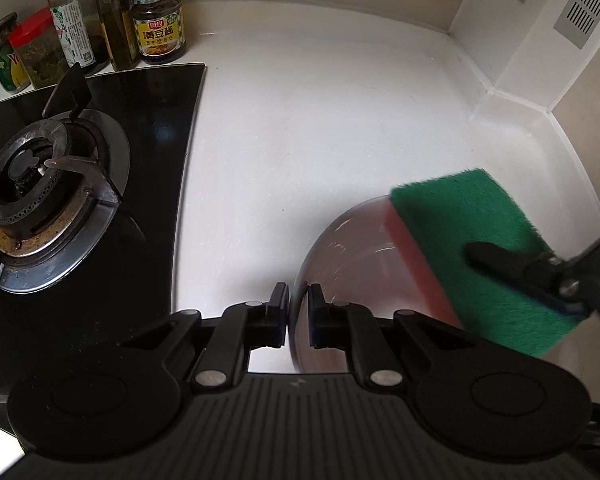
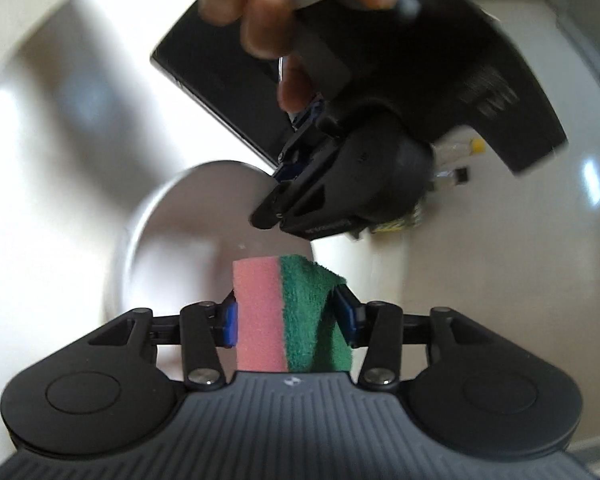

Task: Clean bowl
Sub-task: 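Hold the bowl with the left gripper while the right scrubs the bowl interior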

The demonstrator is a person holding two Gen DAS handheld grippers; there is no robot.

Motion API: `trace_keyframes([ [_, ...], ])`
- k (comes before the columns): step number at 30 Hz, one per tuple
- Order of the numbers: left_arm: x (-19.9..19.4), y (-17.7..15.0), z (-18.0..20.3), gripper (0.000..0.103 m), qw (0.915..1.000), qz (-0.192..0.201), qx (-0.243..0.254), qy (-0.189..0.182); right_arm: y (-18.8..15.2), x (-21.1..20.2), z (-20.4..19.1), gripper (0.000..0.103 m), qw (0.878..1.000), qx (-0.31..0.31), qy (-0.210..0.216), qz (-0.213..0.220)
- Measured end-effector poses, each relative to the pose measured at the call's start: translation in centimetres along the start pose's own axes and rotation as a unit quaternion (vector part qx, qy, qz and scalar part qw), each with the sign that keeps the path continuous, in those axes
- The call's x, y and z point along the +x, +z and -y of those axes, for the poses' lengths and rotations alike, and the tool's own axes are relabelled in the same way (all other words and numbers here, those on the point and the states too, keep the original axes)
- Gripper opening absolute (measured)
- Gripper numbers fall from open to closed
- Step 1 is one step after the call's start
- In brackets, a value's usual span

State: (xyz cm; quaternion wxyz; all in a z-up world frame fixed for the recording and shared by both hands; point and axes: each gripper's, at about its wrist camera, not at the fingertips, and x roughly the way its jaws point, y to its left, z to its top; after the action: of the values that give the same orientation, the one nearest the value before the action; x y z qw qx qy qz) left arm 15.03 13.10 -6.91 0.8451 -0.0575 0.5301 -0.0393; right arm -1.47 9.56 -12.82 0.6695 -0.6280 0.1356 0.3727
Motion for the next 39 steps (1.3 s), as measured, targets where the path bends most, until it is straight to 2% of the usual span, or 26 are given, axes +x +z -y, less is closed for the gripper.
trace_keyframes([
  [4,0.0,0.1,0.1,0.010,1.0000,-0.001,0.000,0.003,0.3,0.8,0.2,0.044,0.999,0.002,0.035,0.003],
  [9,0.0,0.0,-0.3,0.009,1.0000,-0.001,-0.006,-0.004,1.4,1.4,0.1,0.043,0.998,0.005,0.056,0.003],
  [11,-0.1,0.0,-0.5,0.009,0.9999,-0.001,-0.010,-0.008,1.2,1.1,1.3,0.043,0.997,0.048,0.066,0.010],
  [14,-0.1,0.1,-0.6,0.009,0.9999,-0.003,-0.012,-0.010,0.3,0.7,4.1,0.043,0.987,0.139,0.084,0.016],
  [16,-0.1,0.1,-0.7,0.009,0.9998,-0.004,-0.013,-0.011,-0.4,0.5,6.2,0.043,0.973,0.208,0.097,0.026],
  [18,-0.1,0.1,-0.7,0.009,0.9998,-0.004,-0.014,-0.011,-1.2,0.7,8.2,0.044,0.953,0.279,0.115,0.039],
  [19,-0.1,0.2,-0.7,0.009,0.9998,-0.005,-0.014,-0.011,-1.7,1.1,9.7,0.044,0.930,0.338,0.141,0.044],
  [21,-0.1,0.2,-0.7,0.009,0.9998,-0.006,-0.014,-0.012,-4.0,1.1,11.6,0.044,0.907,0.379,0.177,0.042],
  [22,-0.1,0.2,-0.8,0.009,0.9998,-0.006,-0.015,-0.012,-5.9,-0.6,12.3,0.043,0.901,0.388,0.189,0.041],
  [23,-0.1,0.2,-0.8,0.009,0.9998,-0.007,-0.015,-0.014,-6.3,0.0,12.0,0.044,0.893,0.400,0.202,0.032],
  [26,-0.1,0.4,-1.1,0.009,0.9996,-0.008,-0.019,-0.019,-8.0,-3.6,12.1,0.043,0.879,0.425,0.212,0.042],
  [27,-0.1,0.4,-1.2,0.009,0.9996,-0.009,-0.020,-0.020,-8.1,-3.5,12.1,0.043,0.878,0.426,0.213,0.046],
  [29,-0.1,0.5,-1.3,0.009,0.9995,-0.011,-0.021,-0.021,-8.2,-3.7,11.6,0.043,0.888,0.409,0.205,0.036],
  [31,0.0,0.5,-1.3,0.009,0.9996,-0.011,-0.019,-0.020,-8.4,-4.1,10.6,0.043,0.902,0.384,0.196,0.012],
  [32,0.0,0.4,-1.3,0.009,0.9996,-0.011,-0.018,-0.019,-8.2,-4.6,10.6,0.042,0.905,0.377,0.194,0.009],
  [33,0.0,0.4,-1.4,0.009,0.9996,-0.011,-0.019,-0.020,-8.0,-4.5,9.8,0.042,0.919,0.346,0.190,0.000],
  [35,0.0,0.4,-1.3,0.009,0.9995,-0.011,-0.021,-0.020,-7.8,-4.9,9.5,0.042,0.932,0.310,0.186,-0.001],
  [37,-0.1,0.5,-0.3,0.009,0.9994,-0.011,-0.028,-0.017,-7.8,-5.1,9.6,0.042,0.944,0.279,0.178,0.000],
  [39,-0.1,0.6,-0.2,0.009,0.9994,-0.010,-0.028,-0.017,-7.9,-4.9,10.6,0.042,0.948,0.259,0.184,0.004],
])
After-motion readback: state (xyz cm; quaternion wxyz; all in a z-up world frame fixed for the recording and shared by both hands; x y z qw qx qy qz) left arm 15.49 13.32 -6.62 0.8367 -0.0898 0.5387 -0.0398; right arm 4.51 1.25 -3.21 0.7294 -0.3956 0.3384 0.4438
